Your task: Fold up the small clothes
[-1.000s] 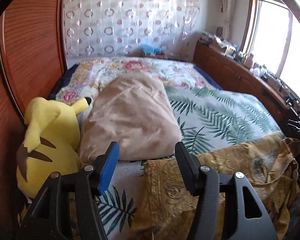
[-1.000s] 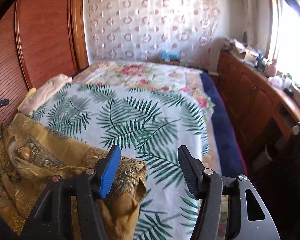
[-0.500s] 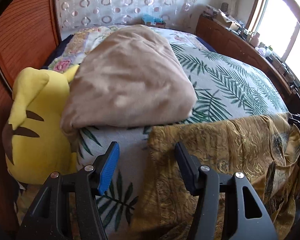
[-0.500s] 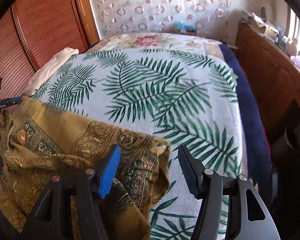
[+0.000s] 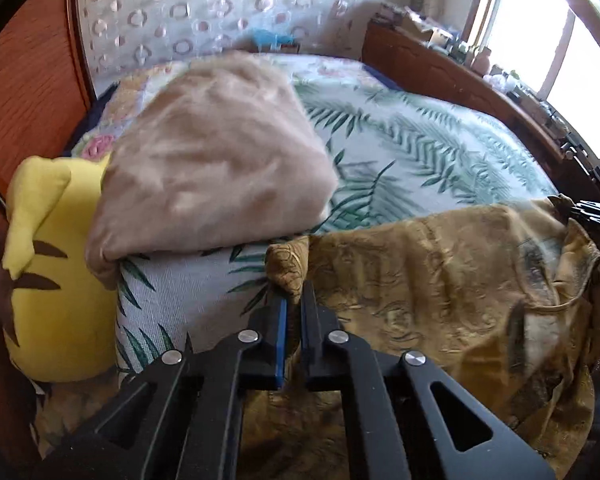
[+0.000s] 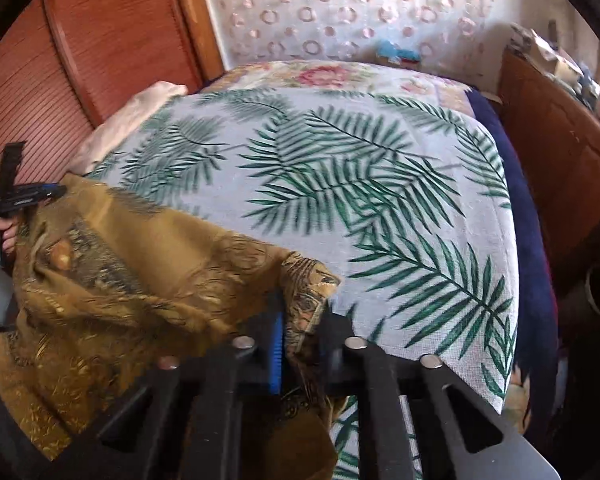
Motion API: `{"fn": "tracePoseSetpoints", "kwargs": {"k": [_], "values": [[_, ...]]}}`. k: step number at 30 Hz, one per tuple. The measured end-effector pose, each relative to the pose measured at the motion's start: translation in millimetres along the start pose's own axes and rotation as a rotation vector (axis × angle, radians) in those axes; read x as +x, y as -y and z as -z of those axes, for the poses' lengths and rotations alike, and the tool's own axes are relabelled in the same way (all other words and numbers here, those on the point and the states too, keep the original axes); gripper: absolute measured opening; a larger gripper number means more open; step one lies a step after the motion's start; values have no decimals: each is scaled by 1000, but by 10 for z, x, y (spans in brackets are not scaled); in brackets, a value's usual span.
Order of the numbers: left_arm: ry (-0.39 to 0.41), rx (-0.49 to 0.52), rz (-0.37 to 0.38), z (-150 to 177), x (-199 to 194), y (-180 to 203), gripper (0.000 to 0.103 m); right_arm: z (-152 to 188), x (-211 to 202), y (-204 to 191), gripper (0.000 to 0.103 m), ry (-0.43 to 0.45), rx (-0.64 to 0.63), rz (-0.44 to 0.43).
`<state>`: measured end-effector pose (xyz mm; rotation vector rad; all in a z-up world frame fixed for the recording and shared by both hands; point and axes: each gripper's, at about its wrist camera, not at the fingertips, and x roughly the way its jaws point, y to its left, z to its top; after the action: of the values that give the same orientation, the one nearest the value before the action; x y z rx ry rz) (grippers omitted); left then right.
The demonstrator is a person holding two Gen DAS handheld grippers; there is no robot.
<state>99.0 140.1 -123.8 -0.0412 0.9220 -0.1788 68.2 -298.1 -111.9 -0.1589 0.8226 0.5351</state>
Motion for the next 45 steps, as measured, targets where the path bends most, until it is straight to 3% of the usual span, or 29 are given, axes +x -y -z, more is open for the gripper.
{"fn": "tracePoseSetpoints", "kwargs": {"k": [4, 9, 12, 16, 20, 29, 35, 37, 38, 40, 41, 43, 45], "values": [[208, -39, 13, -151, -624, 135, 5, -80, -470, -39, 9, 135, 12, 2], [418, 2, 37, -566, -1420, 432, 5, -483, -1440, -214, 8, 384, -46, 83], [520, 15, 31, -866, -1800, 495, 5, -780, -2018, -307, 8, 520, -87, 104], [597, 12, 14, -1248, -2048, 426, 5, -1139, -2417, -374, 8, 609, -139, 166], [585, -1, -18, -1547, -1828, 288, 5, -1466, -2280, -294, 8, 587, -145, 231], [479, -35, -87, -1881, -876, -1, 5, -1963, -1128, -79, 8, 415, -67, 290], [330, -48, -115, -1930, -104, -99, 6, -2144, -432, -155, 8, 285, -36, 309], [292, -49, -128, -1892, 59, -133, 11, -2190, -243, -143, 14, 236, -14, 321], [281, -47, -138, -1867, 87, -136, 13, -2218, -170, -139, 24, 216, -6, 342], [272, -56, -152, -1796, 102, -167, 36, -2297, -138, -140, 38, 196, 15, 360], [273, -57, -142, -1762, 80, -177, 42, -2303, -153, -156, 43, 197, 23, 353], [272, -47, -131, -1705, 38, -184, 52, -2493, -254, -162, 46, 197, 23, 352], [267, -36, -127, -1602, -24, -179, 62, -2449, -355, -217, 46, 198, 18, 345]]}}
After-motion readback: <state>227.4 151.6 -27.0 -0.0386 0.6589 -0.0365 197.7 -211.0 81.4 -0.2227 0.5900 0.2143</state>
